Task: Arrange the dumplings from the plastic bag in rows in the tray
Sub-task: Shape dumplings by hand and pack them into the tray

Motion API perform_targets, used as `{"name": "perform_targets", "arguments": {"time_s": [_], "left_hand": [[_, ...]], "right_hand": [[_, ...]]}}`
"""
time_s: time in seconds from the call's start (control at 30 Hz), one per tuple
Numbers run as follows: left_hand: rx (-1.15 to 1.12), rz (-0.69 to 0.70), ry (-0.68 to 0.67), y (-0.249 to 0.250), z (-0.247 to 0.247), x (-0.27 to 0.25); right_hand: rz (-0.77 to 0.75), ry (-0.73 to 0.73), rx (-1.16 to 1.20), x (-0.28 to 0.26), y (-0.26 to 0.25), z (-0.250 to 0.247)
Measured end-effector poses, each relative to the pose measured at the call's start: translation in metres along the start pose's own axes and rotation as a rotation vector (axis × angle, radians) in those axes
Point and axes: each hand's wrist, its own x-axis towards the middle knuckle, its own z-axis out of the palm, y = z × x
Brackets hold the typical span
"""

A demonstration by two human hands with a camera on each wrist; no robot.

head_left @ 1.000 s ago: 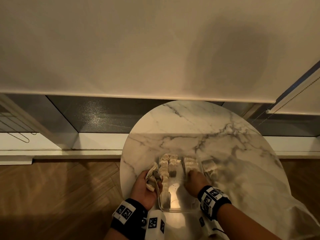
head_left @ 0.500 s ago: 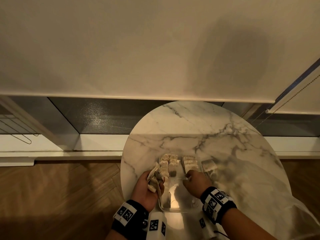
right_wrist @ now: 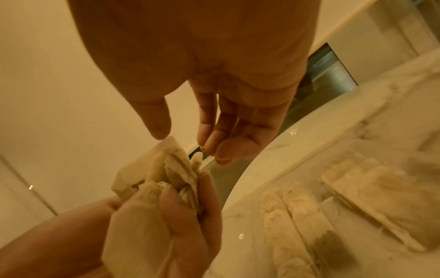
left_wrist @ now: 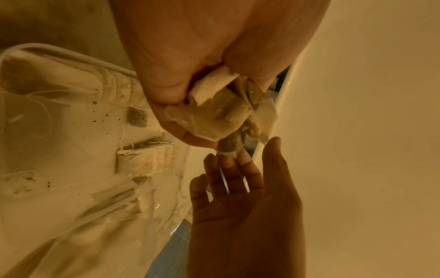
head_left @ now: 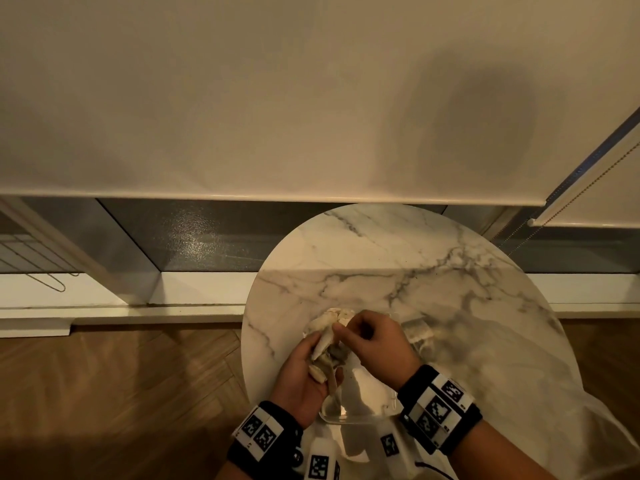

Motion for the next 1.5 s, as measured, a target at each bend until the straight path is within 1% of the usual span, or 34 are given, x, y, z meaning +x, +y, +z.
{"name": "perform_targets", "arguments": {"time_s": [0.1,0.2,0.3,0.47,0.63,0.73,0.8,0.93,1.03,1.13,1.2,1.23,1.3,1.33,1.4,1.5], "left_hand": [[0.056,0.030,-0.051,-0.002,0.001,-0.003],[0.104,0.066,-0.079,-0.003,0.003,-0.006],[0.140,0.074,-0.074,-0.005,0.001,-0.007],[0.151,-0.009,-0.096,-0.005,0.001,-0.009],[0.196,0.061,-0.107,-0.003,-0.002,-0.008],[0.219,0.051,-0.104,0.001,-0.005,-0.006],[0.213,0.022,-0.095,0.003,-0.007,-0.004],[0.127,-0.038,-0.067,0.006,-0.013,0.003],[0.102,-0.038,-0.037,0.010,-0.016,0.006],[0.049,-0.046,-0.014,0.013,-0.021,0.009],[0.022,-0.056,-0.003,0.013,-0.026,0.013],[0.016,-0.058,0.003,0.013,-0.029,0.016],[0.021,-0.055,0.015,0.011,-0.031,0.019],[0.023,-0.055,0.016,0.010,-0.030,0.019],[0.022,-0.057,0.015,0.010,-0.026,0.019],[0.016,-0.060,0.020,0.010,-0.025,0.018]], "right_hand": [[0.145,-0.031,0.095,0.002,-0.007,-0.001],[0.305,-0.019,0.248,0.002,-0.013,-0.005],[0.363,-0.061,0.288,0.005,-0.014,-0.006],[0.276,-0.070,0.252,0.008,-0.012,-0.002],[0.193,-0.030,0.363,0.006,-0.010,-0.002],[0.156,0.018,0.458,0.008,-0.011,-0.007],[0.177,0.033,0.567,0.011,-0.011,-0.012],[0.237,0.037,0.820,0.016,-0.008,-0.024],[0.309,0.031,0.995,0.020,-0.002,-0.030],[0.341,-0.045,1.313,0.020,0.003,-0.035],[0.279,-0.157,1.498,0.019,0.003,-0.038],[0.255,-0.221,1.529,0.019,0.001,-0.039],[0.274,-0.293,1.488,0.023,-0.004,-0.035],[0.314,-0.278,1.432,0.026,-0.006,-0.030],[0.370,-0.177,1.281,0.033,-0.009,-0.021],[0.346,-0.058,1.057,0.039,-0.004,-0.011]]}}
